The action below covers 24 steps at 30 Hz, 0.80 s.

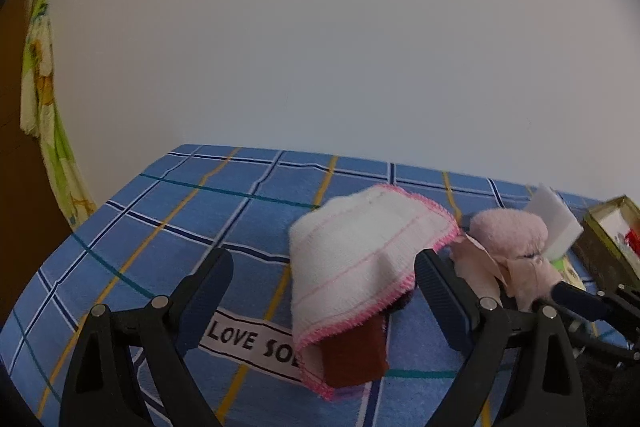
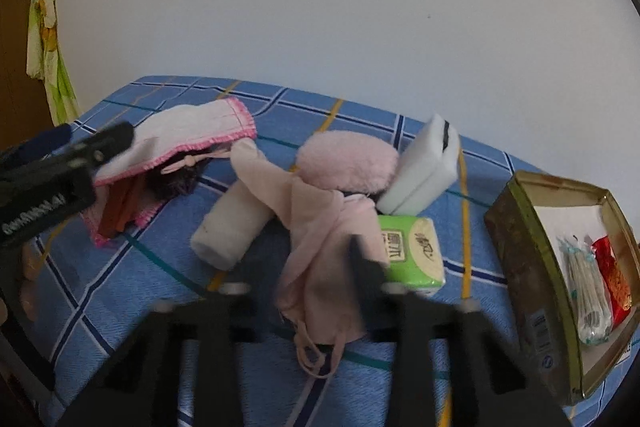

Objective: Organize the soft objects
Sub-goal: 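Grasp the white pink-edged cloth with the left tool while the right tool grasps the pink bra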

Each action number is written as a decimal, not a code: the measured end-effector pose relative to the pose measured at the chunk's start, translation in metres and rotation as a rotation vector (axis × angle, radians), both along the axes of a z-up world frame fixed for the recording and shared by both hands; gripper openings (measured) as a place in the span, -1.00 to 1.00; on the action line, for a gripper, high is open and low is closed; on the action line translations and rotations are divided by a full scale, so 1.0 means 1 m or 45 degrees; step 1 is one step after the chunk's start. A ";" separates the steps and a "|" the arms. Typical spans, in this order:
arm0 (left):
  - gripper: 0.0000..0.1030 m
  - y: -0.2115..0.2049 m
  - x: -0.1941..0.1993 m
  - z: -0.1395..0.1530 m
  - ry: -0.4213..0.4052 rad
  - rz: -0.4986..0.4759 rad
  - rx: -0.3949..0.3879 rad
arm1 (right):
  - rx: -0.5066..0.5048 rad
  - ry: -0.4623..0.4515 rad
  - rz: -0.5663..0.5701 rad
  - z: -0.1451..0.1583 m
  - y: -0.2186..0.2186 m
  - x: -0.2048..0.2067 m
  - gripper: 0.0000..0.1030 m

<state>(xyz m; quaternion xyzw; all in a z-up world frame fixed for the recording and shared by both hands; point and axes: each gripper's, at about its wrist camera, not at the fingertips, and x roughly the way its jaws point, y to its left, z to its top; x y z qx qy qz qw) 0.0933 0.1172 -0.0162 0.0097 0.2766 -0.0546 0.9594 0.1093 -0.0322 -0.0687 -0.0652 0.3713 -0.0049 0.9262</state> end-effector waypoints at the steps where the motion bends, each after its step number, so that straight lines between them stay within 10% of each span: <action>1: 0.82 -0.002 0.000 -0.001 0.005 -0.009 0.014 | 0.010 -0.005 0.009 0.000 0.000 0.000 -0.79; 14: 0.82 -0.002 0.014 -0.004 0.070 -0.025 -0.064 | 0.312 -0.392 0.082 0.057 -0.040 -0.065 -0.86; 24: 0.82 -0.019 0.061 -0.019 0.236 0.031 -0.033 | 0.287 -0.380 0.017 0.056 -0.049 -0.065 -0.85</action>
